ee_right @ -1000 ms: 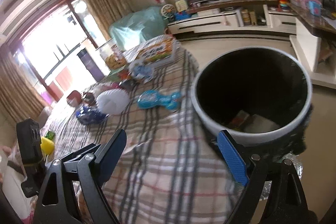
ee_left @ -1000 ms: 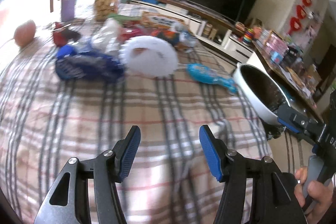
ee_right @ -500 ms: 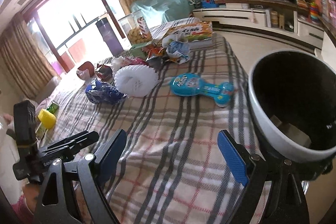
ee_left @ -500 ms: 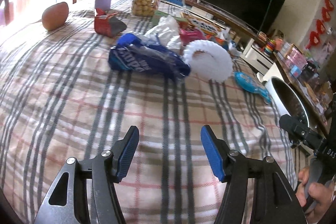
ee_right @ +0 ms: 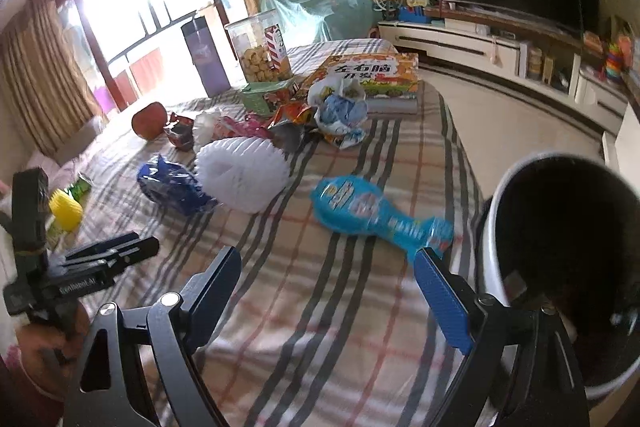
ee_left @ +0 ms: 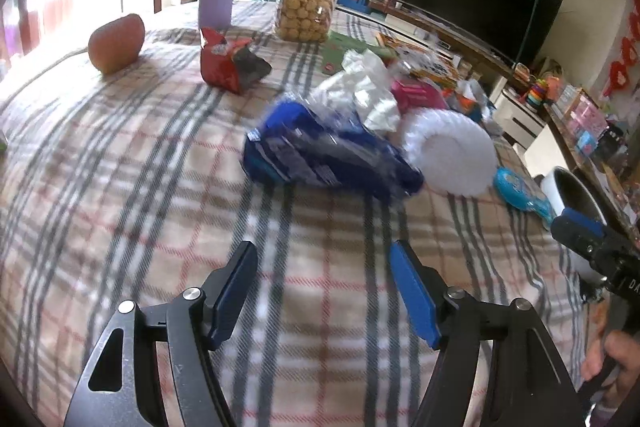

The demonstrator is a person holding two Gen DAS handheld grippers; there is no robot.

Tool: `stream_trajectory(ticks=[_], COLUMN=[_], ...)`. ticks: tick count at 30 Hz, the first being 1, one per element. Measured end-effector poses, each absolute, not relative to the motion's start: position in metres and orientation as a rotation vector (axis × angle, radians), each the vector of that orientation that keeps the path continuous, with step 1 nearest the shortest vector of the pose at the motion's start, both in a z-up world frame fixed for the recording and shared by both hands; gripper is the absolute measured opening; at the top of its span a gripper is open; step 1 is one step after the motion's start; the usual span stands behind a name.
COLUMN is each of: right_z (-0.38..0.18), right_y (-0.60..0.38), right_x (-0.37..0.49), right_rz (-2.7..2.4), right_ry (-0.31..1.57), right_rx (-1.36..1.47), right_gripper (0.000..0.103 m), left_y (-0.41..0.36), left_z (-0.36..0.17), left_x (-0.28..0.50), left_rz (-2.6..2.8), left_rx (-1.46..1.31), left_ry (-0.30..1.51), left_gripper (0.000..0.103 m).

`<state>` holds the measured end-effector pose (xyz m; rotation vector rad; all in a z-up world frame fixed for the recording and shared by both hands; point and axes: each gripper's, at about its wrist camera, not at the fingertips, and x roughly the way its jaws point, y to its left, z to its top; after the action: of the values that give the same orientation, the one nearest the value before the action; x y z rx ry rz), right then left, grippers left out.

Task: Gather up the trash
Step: 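Move both tools back toward the blue bag and blue package, then grasp the blue snack bag with the left tool while the right tool grasps the blue package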

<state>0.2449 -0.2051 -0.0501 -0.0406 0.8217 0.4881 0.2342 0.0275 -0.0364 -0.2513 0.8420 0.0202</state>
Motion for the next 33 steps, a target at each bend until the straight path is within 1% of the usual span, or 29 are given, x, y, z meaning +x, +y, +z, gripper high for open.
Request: stream_trajectory(ticks=[1,3,6,12,14,15,16,17,18,19,20,21,24,28,29,30,31,32,33], right_z=[-0.051,-0.054,-0.06,-0.074,-0.078,-0.079,-0.08,-0.08,-0.079,-0.079,-0.078,-0.078,-0.076,-0.072,-0.071,-0.071,-0.072,-0.072,-0.073], right_y=[-0.203,-0.198,-0.19,-0.177,-0.177,-0.178,-0.18,-0.184,-0.187,-0.188,-0.191,-0.193,-0.197,-0.198,-0.197,-0.195,-0.194,-0.193,-0.191], right_x=[0.25,0.26,0.272,0.283,0.286,0.287,0.288,0.288,0.287,0.286,0.285,0.284,0.277,0.263,0.259,0.255,0.251,0.247,0.244], right_rz=[0.494,0.499,0.516,0.509,0.493,0.49,0.485,0.488,0.484,0.48,0.479,0.48,0.487,0.528,0.536,0.545,0.555,0.562,0.568], right_ry=[0.829,0.849,0.88,0.924,0.938,0.954,0.965,0.961,0.962,0.961,0.962,0.963,0.961,0.967,0.968,0.971,0.973,0.975,0.976], right_rx=[-0.054,-0.082,-0.127,-0.198,-0.202,-0.196,-0.178,-0.155,-0.141,-0.131,-0.112,-0.096,-0.051,0.014,0.025,0.036,0.047,0.057,0.066], right_gripper=[0.09,0.09,0.09,0.088,0.072,0.045,0.041,0.04,0.035,0.029,0.025,0.025,0.024,0.023,0.023,0.023,0.023,0.023,0.023], left_y=[0.03,0.035,0.04,0.043,0.041,0.04,0.039,0.037,0.036,0.035,0.033,0.032,0.028,0.031,0.034,0.037,0.038,0.04,0.04], left_z=[-0.036,-0.034,-0.032,-0.037,-0.039,-0.041,-0.042,-0.044,-0.045,-0.047,-0.049,-0.051,-0.05,-0.049,-0.05,-0.05,-0.048,-0.045,-0.043], left_x=[0.237,0.243,0.249,0.271,0.278,0.28,0.281,0.283,0.284,0.285,0.285,0.285,0.278,0.267,0.266,0.264,0.262,0.259,0.257], left_rz=[0.025,0.021,0.008,-0.049,-0.062,-0.074,-0.09,-0.117,-0.128,-0.139,-0.149,-0.158,-0.173,-0.174,-0.17,-0.165,-0.158,-0.152,-0.142], left_rx=[-0.245,-0.236,-0.218,-0.11,-0.082,-0.075,-0.074,-0.073,-0.07,-0.064,-0.056,-0.051,-0.05,-0.105,-0.138,-0.174,-0.204,-0.236,-0.252], left_ry=[0.839,0.835,0.828,0.83,0.822,0.822,0.82,0.827,0.831,0.836,0.842,0.843,0.837,0.851,0.86,0.867,0.861,0.846,0.835], left_gripper=[0.069,0.074,0.078,0.079,0.077,0.073,0.067,0.05,0.031,0.023,0.012,0.006,0.003,0.004,0.009,0.024,0.033,0.052,0.066])
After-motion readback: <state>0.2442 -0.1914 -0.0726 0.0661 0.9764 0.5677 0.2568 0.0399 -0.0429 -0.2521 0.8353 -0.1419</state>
